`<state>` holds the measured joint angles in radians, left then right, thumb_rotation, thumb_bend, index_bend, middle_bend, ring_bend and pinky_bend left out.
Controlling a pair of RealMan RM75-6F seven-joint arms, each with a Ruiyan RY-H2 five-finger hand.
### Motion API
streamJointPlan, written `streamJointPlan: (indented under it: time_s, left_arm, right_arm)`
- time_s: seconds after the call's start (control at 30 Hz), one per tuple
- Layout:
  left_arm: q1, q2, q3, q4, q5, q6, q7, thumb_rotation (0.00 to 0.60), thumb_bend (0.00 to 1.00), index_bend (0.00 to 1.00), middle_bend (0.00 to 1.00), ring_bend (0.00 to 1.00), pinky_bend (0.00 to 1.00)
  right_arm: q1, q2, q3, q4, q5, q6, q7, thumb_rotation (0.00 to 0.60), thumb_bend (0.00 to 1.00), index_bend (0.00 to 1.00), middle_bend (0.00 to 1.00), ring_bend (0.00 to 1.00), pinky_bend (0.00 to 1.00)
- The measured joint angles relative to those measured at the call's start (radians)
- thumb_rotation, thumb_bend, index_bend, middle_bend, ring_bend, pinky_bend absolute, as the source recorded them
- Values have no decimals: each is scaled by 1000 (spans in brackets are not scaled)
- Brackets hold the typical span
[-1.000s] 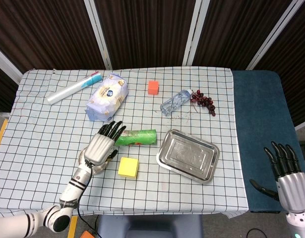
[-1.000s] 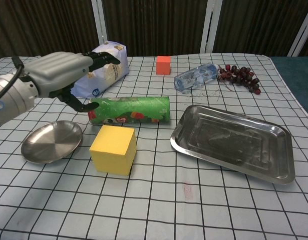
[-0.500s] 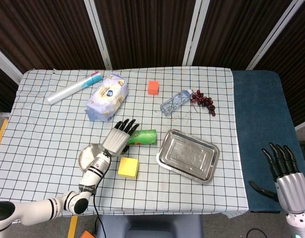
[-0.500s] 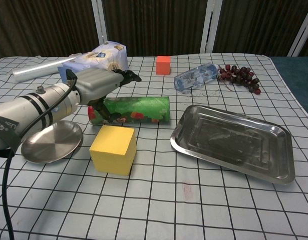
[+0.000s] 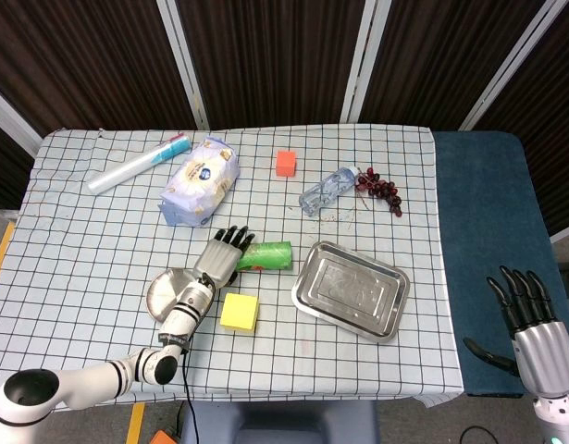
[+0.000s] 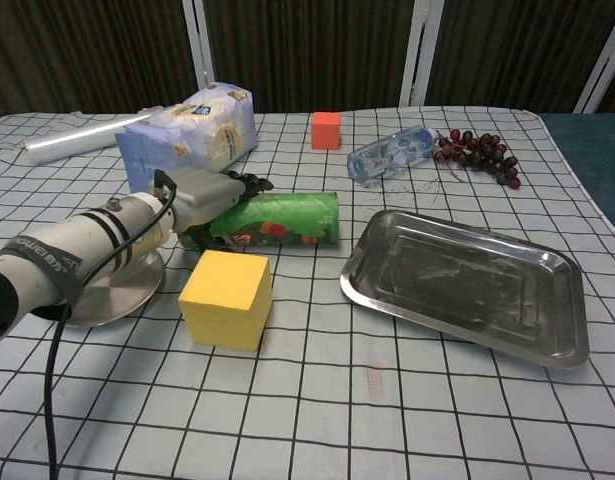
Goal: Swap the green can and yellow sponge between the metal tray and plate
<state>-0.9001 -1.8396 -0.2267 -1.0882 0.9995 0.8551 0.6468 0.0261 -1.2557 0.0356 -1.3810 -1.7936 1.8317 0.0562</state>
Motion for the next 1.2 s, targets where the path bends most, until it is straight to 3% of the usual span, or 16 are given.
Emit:
streamJointPlan:
  time_s: [0.1, 0.23, 0.37, 0.5, 0.63, 0.77, 1.0, 1.2]
  left_arm:
    - [0, -32, 11, 62, 32, 22, -34, 600, 390, 56, 301, 323, 451]
    - [5, -77, 28, 150, 104, 68, -114, 600, 547, 265, 510, 518, 645]
    - [11, -117, 42, 238, 179, 128, -202, 600, 633, 407, 626, 613, 720]
    - [23, -119, 51, 255, 245, 199, -248, 600, 656, 483, 667, 646, 746]
    - [49, -62, 57, 188, 262, 236, -245, 600, 655, 519, 685, 660, 747]
    - [96, 39, 73, 54, 267, 265, -228, 600, 649, 552, 717, 689, 768]
    - [256, 282, 153, -195, 273, 342, -191, 600, 631, 552, 712, 687, 767]
    - [385, 351, 216, -316, 247, 405, -192, 600, 613, 551, 693, 672, 766]
  right_arm:
    - [0, 2, 0, -2, 1, -2, 2, 600, 67, 0, 0, 0, 0]
    - [0, 2, -2, -1, -3, -1, 2, 600, 66, 0, 0, 0, 0]
    - [1, 2, -2, 0, -1, -6, -2, 600, 66, 0, 0, 0, 0]
    - [2, 3, -3, -4, 3, -16, -5, 600, 66, 0, 0, 0, 0]
    - [1, 7, -7, -10, 0, -16, -3, 600, 66, 0, 0, 0, 0]
    - [-1, 6, -9, -11, -6, -10, 1, 600, 66, 0, 0, 0, 0]
    - [1, 0, -4, -8, 4, -21, -17, 600, 67, 0, 0, 0, 0]
    - [5, -6, -2, -7, 8, -33, -36, 600, 66, 0, 0, 0, 0]
